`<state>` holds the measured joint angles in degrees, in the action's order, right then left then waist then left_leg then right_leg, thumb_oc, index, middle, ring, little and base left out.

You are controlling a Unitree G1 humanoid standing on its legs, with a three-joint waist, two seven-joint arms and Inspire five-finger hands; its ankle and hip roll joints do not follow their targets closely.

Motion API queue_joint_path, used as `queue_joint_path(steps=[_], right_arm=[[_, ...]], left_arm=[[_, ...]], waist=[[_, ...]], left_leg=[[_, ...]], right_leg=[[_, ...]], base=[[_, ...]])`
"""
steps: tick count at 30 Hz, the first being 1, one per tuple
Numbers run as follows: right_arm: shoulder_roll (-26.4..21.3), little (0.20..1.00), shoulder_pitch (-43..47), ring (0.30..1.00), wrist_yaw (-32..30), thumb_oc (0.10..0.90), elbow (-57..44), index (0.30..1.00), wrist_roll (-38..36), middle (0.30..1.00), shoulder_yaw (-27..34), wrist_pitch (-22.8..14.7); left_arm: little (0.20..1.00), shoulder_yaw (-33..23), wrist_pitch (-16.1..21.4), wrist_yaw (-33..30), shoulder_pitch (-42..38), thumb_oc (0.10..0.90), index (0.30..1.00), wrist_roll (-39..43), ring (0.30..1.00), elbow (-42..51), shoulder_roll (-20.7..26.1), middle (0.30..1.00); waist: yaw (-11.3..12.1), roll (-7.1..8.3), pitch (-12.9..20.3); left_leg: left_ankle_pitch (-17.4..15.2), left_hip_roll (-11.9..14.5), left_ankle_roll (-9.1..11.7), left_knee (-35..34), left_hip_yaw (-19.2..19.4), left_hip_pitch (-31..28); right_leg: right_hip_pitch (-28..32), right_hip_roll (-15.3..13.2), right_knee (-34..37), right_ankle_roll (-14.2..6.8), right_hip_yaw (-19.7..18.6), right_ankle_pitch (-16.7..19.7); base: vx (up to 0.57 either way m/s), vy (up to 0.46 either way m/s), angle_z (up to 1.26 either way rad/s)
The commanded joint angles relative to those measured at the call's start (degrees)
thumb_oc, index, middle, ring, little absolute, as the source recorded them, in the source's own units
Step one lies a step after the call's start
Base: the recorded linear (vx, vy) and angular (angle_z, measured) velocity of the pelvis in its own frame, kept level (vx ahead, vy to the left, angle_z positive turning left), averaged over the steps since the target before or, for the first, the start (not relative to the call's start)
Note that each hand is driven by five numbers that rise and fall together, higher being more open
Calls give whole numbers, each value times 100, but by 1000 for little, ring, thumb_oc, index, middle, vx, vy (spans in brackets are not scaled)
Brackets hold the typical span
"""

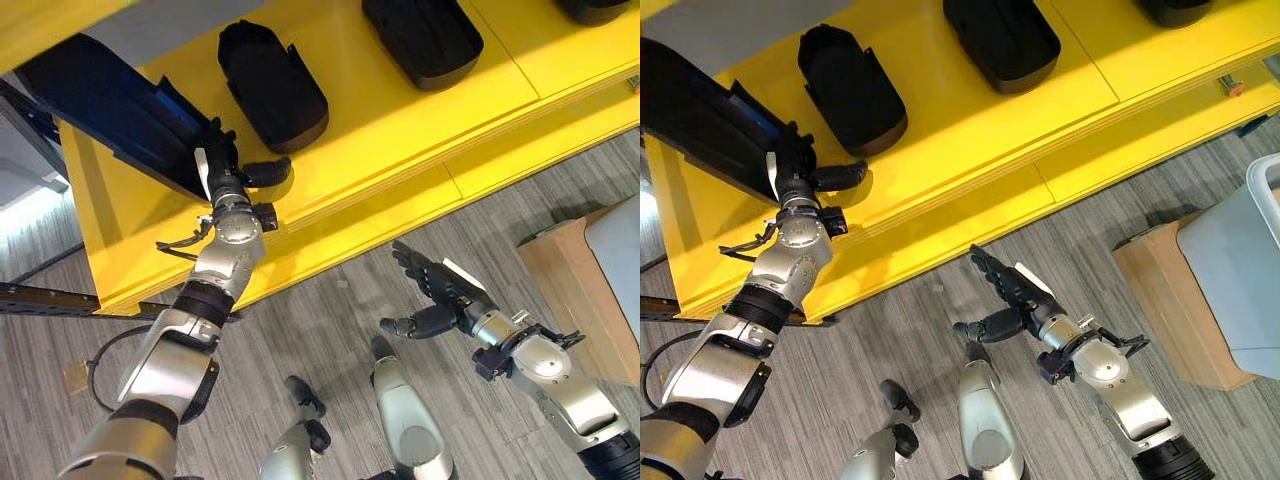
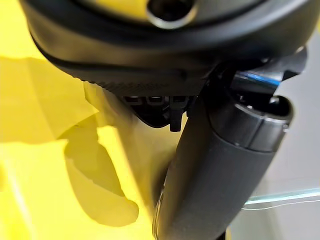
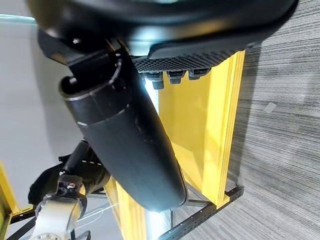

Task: Move parts from the plastic box to the shelf.

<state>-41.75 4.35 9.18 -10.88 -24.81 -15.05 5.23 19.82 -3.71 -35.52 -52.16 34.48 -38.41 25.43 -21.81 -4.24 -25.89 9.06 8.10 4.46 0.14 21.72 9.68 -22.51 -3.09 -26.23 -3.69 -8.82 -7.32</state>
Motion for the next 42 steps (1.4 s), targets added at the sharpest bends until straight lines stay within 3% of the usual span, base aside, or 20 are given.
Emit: queue_joint_path(steps=[1,4,11,22,36,42], right_arm=[[81,1000,254,1000,-49,900,-526,1000,-85,1000,173,-560],[63,1000,204,1000,-90,900,-577,1000,-73,1000,221,-540],[-22,1000,150,1000,-91,900,-595,1000,-90,1000,292,-519],[-229,1000,116,1000,-2,900,-627,1000,-212,1000,442,-489],[-460,1000,14,1000,408,900,-606,1000,-197,1000,692,-446],[-489,1000,-67,1000,495,900,-642,1000,-143,1000,774,-437]], left_arm=[[1000,-341,-659,176,558,900,1000,-78,1000,-644,-225,1000],[1000,-345,-914,216,798,900,1000,-216,1000,-731,-125,1000],[1000,-452,-1022,485,1108,900,1000,-593,1000,-1168,34,1000],[1000,-119,-951,895,1244,900,1000,-2048,1000,-1363,370,1000],[1000,335,-589,1439,1004,900,1000,-2984,1000,-1375,699,1000],[1000,491,-595,1536,1031,900,1000,-2928,1000,-1218,676,1000]], waist=[[-163,352,-219],[-127,300,-235],[-118,232,-228],[-158,160,-250],[-391,-45,-202],[-446,-92,-184]], left_leg=[[-617,233,111,539,-543,-64],[-630,216,101,565,-576,-66],[-663,173,84,598,-596,-100],[-706,111,56,648,-574,-98],[-724,15,69,540,-435,-258],[-734,-11,74,496,-395,-324]], right_leg=[[55,7,314,118,514,-31],[70,-20,289,116,526,-52],[83,-70,239,128,538,-93],[29,-116,153,124,481,-114],[-15,-165,124,98,341,-131],[16,-175,157,68,298,-124]], base=[[0,0,0],[5,10,1],[9,17,0],[7,24,-1],[15,61,-3],[7,29,0]])
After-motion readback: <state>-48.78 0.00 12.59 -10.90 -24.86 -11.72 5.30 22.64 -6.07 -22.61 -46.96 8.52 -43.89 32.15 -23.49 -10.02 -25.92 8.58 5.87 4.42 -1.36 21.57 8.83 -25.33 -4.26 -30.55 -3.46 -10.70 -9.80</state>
